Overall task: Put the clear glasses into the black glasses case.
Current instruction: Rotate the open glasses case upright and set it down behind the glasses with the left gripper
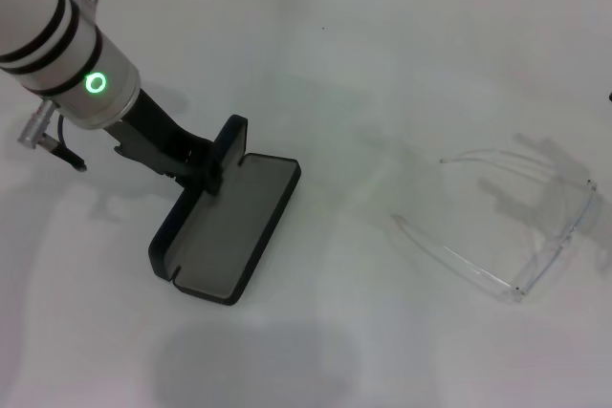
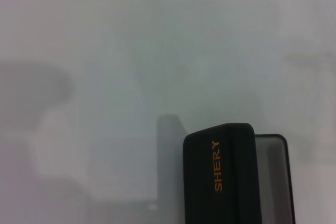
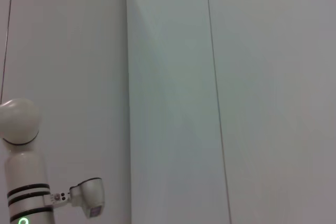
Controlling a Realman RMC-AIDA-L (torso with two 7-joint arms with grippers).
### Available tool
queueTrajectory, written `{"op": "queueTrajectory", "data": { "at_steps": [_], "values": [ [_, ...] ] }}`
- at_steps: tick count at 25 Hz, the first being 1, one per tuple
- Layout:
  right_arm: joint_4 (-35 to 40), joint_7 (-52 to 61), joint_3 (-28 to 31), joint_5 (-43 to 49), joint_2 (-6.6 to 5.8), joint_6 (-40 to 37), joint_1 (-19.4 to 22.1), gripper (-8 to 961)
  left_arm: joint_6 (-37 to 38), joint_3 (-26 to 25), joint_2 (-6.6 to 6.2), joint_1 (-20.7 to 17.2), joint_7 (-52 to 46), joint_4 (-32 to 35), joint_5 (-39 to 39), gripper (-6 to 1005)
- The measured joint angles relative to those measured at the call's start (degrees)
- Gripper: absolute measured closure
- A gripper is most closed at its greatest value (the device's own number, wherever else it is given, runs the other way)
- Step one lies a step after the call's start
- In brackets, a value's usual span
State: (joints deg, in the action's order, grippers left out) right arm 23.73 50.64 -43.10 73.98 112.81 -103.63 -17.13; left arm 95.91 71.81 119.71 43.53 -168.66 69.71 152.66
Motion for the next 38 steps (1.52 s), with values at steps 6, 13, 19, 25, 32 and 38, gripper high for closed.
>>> {"op": "queueTrajectory", "data": {
  "at_steps": [6, 13, 19, 25, 32, 38],
  "values": [
    [-1.27, -0.93, 3.4, -0.05, 0.29, -0.72, 0.43, 78, 0.16, -0.34, -0.22, 0.43, 5.53, 0.26, -4.27, 719],
    [-2.91, -3.25, 4.67, -0.7, 0.4, -3.53, 0.68, 77, 0.77, -0.42, -0.34, 1.57, 11.19, 0.4, -5.16, 768],
    [-4.69, -3.33, 9.19, -1.64, 0.29, -5.11, 1.25, 78, 1.39, -0.27, -0.43, 2.07, 16.59, 2.83, -6.52, 782],
    [-7.1, -3.24, 15.41, -1.65, 0.29, -6.28, 1.41, 77, 2.52, 5.37, -0.15, 1.72, 28.98, 8.77, -7.87, 779],
    [-9.89, -2.62, 23.69, -1.68, 0.22, -10.95, 3.79, 78, 0.84, 14.89, -0.06, 1.48, 41.28, 9.68, -7.4, 775],
    [-11.5, -1.63, 25.26, -2.32, 0.21, -13.42, 4.81, 77, -2.66, 18.87, 0.05, 1.03, 47.91, 9.42, -7.75, 772]
  ]
}}
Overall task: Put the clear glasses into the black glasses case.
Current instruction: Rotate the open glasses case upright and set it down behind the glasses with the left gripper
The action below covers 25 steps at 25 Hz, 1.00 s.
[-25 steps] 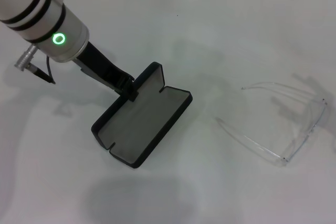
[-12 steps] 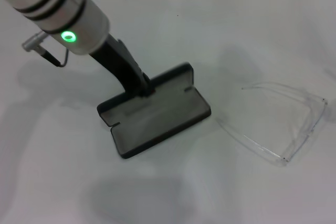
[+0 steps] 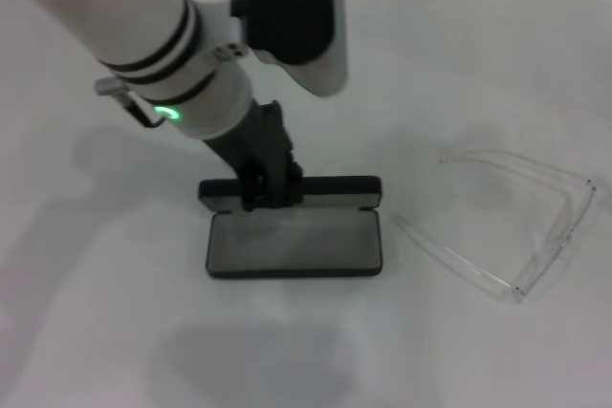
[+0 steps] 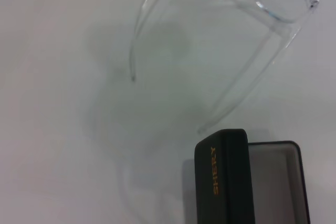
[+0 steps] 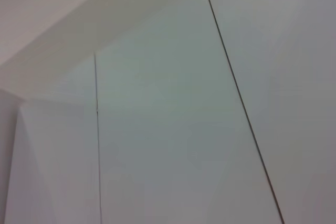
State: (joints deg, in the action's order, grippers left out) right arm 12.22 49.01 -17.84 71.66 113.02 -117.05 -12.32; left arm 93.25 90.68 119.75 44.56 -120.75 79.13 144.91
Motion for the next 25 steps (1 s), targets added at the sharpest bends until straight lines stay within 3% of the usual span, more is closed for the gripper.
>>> {"op": "queueTrajectory", "data": {
  "at_steps": [14, 25],
  "values": [
    [-1.59, -0.28, 0.18, -1.5, 0.1, -0.73, 2.06, 78, -13.26, 8.13, 0.46, 5.11, -0.84, -6.81, 0.06, 766],
    [-1.68, -0.47, 0.88, -1.57, 0.1, -0.74, 2.36, 78, -16.25, 10.33, 0.5, 5.44, -1.95, -7.6, 0.02, 760]
  ]
}}
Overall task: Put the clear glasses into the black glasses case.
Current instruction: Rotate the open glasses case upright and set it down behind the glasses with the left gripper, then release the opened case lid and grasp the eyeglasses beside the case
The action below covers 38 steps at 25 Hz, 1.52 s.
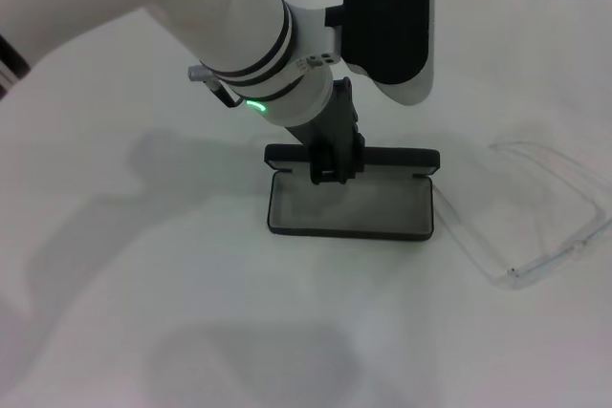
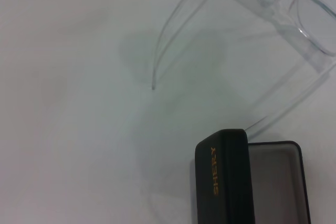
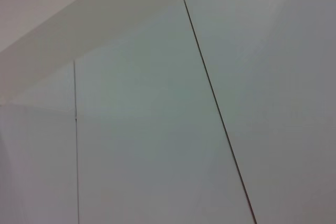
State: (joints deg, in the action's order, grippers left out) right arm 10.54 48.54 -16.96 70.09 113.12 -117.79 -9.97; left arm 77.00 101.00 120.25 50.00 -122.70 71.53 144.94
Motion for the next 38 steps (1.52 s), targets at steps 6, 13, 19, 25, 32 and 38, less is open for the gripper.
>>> {"op": "queueTrajectory", "data": {
  "at_steps": [6, 13, 19, 25, 32, 38],
  "values": [
    [0.0, -0.02, -0.01, 0.0, 0.0, 0.0, -0.04, 77, -2.01, 1.83, 0.0, -0.45, -1.33, 0.0, 0.37, 757],
    [0.0, -0.03, -0.01, 0.02, 0.0, 0.0, 0.03, 77, -2.29, 3.0, -0.05, -0.45, -3.77, 0.18, 1.73, 754],
    [0.0, -0.03, -0.01, 0.05, 0.0, 0.0, 0.04, 77, -1.82, 3.57, -0.02, -0.43, -4.88, 0.94, 2.49, 753],
    [0.0, -0.03, -0.01, 0.05, 0.0, 0.0, 0.11, 78, -0.14, 3.38, -0.02, -0.56, -5.66, 3.37, 1.81, 754],
    [0.05, -0.03, 0.0, -0.34, -0.08, -0.12, 0.55, 78, 1.28, 2.55, -0.15, -1.19, -7.46, 7.68, 1.76, 755],
    [0.88, 0.06, -0.22, -0.45, -0.25, -0.22, 0.94, 78, 2.68, -3.44, -0.14, -4.11, -8.02, 15.02, -4.07, 755]
  ]
}}
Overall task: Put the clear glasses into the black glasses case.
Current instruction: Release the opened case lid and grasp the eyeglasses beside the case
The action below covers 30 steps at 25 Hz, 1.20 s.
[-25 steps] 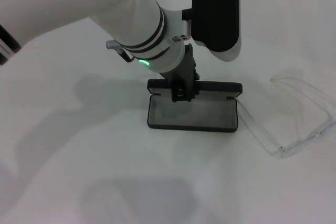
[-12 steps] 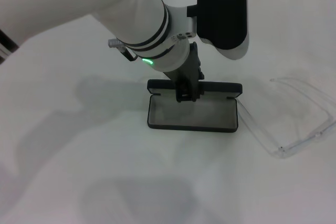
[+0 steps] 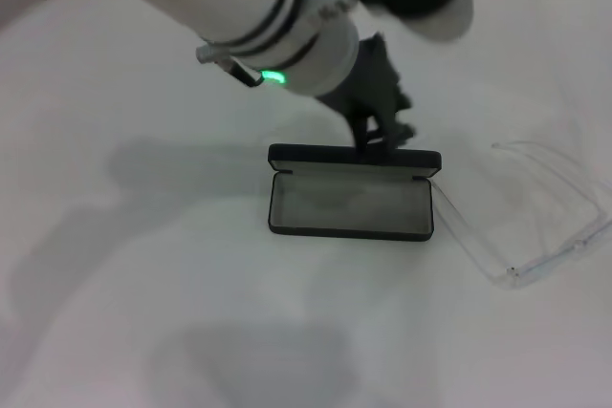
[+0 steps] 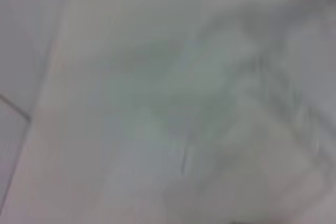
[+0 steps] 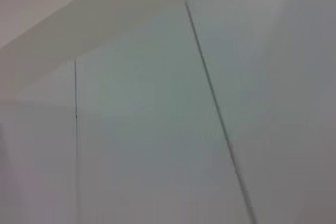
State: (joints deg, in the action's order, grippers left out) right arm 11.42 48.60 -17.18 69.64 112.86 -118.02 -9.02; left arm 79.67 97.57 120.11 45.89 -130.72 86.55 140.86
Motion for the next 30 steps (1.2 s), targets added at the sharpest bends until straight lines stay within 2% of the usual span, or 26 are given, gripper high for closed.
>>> {"op": "queueTrajectory", "data": {
  "at_steps": [3, 4, 7, 10, 12, 14, 16, 18, 22, 25, 27, 28, 29, 30],
  "values": [
    [3.65, 2.1, -0.65, 2.74, -1.06, 0.67, 0.02, 78, 1.34, -5.87, -0.13, -1.54, 0.74, 3.15, -7.62, 755],
    [6.02, 4.6, -0.75, 4.81, -1.65, 1.2, -0.03, 78, 2.57, -9.62, -0.2, -2.85, 1.91, 4.56, -12.7, 755],
    [13.59, 13.0, -0.74, 11.61, -3.21, 2.82, -1.63, 79, 5.68, -15.95, -0.3, -6.16, 5.59, 5.87, -22.08, 756],
    [19.68, 18.84, -0.78, 20.2, -4.32, 3.17, -4.57, 79, 7.34, -20.7, -0.38, -10.1, 9.12, 6.18, -29.29, 756],
    [22.98, 21.39, -1.42, 25.2, -4.82, 3.14, -6.9, 80, 7.45, -21.5, -0.4, -11.11, 9.72, 6.2, -30.6, 756],
    [26.18, 23.12, -4.04, 30.22, -5.22, 3.16, -9.6, 80, 7.57, -24.66, -0.44, -16.32, 12.07, 6.51, -36.12, 756],
    [29.09, 24.14, -8.9, 34.51, -5.73, 3.27, -12.38, 81, 7.58, -26.44, -0.44, -19.55, 12.8, 6.54, -39.66, 756],
    [32.08, 25.48, -13.74, 37.92, -5.98, 3.29, -14.83, 81, 7.95, -28.9, -0.49, -23.47, 13.35, 6.49, -43.79, 757],
    [40.18, 31.56, -22.67, 45.84, -5.72, 3.6, -19.05, 80, 9.57, -31.51, -0.45, -26.16, 13.37, 6.24, -46.54, 757],
    [45.11, 38.1, -29.65, 55.75, -5.63, 4.09, -23.56, 81, 10.2, -32.59, -0.41, -28.63, 13.7, 6.16, -47.74, 757],
    [47.12, 41.41, -32.73, 60.54, -5.53, 4.1, -26.25, 81, 10.22, -32.99, -0.34, -30.05, 14.46, 5.88, -48.17, 757],
    [47.12, 41.41, -32.73, 60.54, -5.53, 4.1, -26.25, 82, 10.23, -33.17, -0.31, -30.67, 14.9, 5.57, -48.42, 757],
    [50.17, 43.82, -36.53, 65.07, -5.21, 4.08, -29.71, 82, 10.25, -33.31, -0.27, -31.59, 16.08, 4.45, -49.55, 758],
    [50.59, 44.09, -37.02, 65.65, -5.16, 4.08, -30.14, 82, 10.27, -33.32, -0.27, -31.84, 16.53, 3.95, -50.01, 758]
  ]
}}
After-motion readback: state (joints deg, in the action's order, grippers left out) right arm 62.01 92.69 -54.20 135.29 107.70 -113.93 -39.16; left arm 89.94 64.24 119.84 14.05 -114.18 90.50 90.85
